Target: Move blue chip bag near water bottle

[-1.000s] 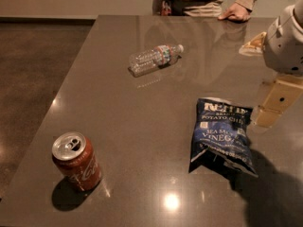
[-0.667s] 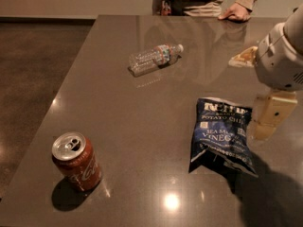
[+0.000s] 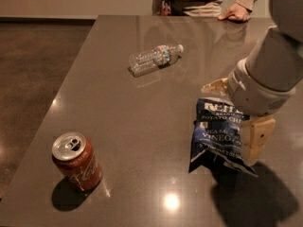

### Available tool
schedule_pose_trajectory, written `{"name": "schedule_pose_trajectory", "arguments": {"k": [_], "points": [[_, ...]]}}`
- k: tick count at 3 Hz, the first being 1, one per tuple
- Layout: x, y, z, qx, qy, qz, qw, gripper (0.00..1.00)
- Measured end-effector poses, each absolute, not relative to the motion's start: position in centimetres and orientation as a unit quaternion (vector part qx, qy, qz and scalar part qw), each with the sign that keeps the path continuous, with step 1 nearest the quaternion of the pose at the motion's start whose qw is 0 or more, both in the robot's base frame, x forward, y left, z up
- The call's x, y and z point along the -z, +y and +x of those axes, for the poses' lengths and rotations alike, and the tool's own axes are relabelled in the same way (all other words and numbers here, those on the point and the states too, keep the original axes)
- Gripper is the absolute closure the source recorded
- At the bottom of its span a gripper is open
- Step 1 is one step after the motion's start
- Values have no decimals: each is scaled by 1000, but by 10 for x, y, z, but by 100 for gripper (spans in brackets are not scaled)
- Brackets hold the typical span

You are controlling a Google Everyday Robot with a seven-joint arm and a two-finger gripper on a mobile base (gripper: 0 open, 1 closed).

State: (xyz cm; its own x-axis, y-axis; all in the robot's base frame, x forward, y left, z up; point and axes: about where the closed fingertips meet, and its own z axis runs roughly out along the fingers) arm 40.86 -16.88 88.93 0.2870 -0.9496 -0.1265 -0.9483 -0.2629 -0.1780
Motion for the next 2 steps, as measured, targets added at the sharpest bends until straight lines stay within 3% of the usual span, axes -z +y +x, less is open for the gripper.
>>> {"name": "schedule_pose_trajectory", "arguments": {"k": [2], "points": [[-861, -162, 403, -8, 513, -856, 64, 0]]}}
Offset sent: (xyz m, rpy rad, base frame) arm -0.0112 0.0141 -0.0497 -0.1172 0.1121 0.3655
